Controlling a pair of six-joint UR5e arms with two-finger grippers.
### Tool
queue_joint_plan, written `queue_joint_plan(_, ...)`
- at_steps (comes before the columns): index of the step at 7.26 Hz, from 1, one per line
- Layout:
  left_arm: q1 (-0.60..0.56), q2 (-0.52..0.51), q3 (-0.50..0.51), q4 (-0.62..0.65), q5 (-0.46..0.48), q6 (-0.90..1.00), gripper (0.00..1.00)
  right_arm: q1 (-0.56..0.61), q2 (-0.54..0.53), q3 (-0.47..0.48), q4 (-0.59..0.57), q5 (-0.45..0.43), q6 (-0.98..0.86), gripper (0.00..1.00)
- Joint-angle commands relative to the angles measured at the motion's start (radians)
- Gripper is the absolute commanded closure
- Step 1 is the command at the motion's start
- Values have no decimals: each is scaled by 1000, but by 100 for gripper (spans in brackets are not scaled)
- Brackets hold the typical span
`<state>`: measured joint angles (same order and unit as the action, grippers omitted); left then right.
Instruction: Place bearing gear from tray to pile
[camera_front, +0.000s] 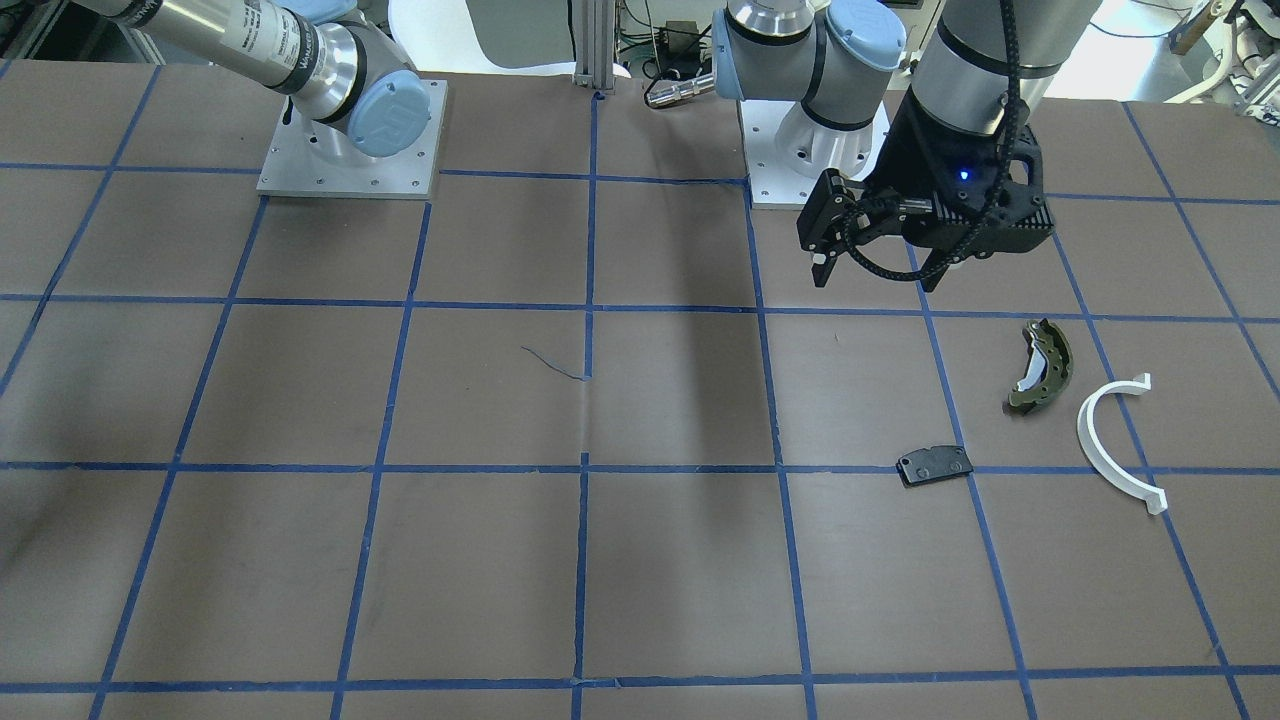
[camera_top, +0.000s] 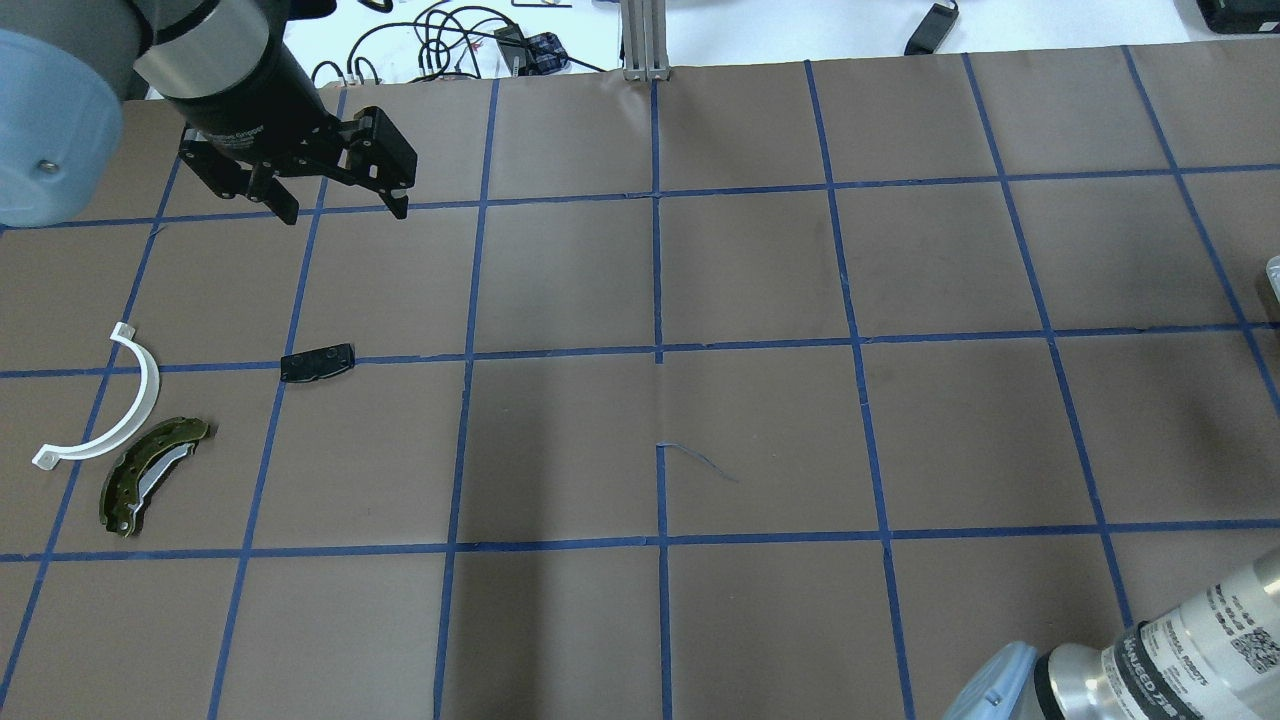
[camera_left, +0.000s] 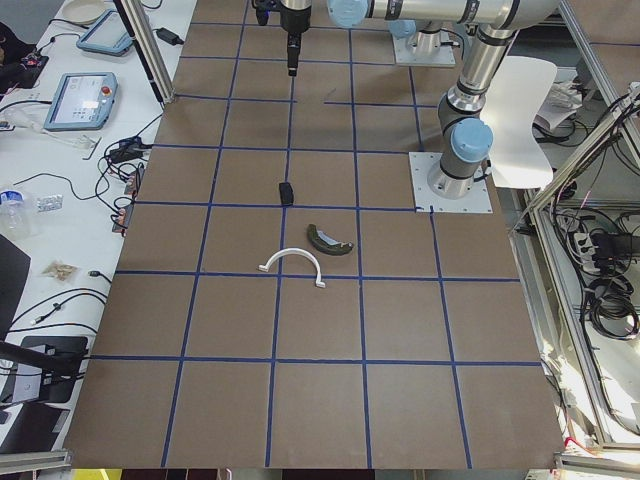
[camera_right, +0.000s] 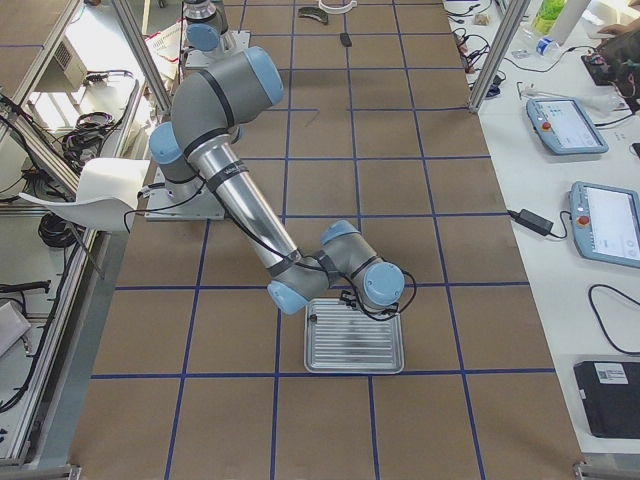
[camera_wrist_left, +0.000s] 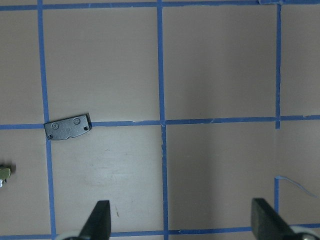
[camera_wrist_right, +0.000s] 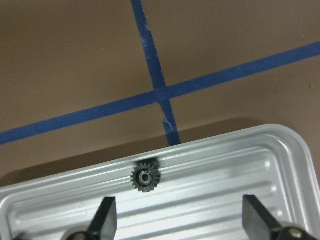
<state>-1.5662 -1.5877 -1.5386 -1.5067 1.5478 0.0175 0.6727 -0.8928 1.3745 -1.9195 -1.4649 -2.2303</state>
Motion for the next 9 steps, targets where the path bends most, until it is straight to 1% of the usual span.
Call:
queue_joint_plan(1, 0, 0, 0, 0, 0, 1, 0, 5, 5, 14, 4, -12, -11, 23)
queue_joint_plan(4, 0, 0, 0, 0, 0, -1, 0, 5, 5, 25, 0, -17, -9, 23)
queue_joint_plan(6, 0, 0, 0, 0, 0, 1, 0, 5, 6, 26, 0, -17, -11, 26)
queue_joint_plan(7, 0, 0, 0, 0, 0, 1, 0, 5, 11, 25, -1, -17, -9, 33)
queue_joint_plan(8, 0, 2, 0, 0, 0, 1, 0, 5, 15, 26, -4, -18, -8, 36)
queue_joint_plan(9, 0, 0, 0, 0, 0, 1, 0, 5, 15, 26, -4, -18, -8, 48)
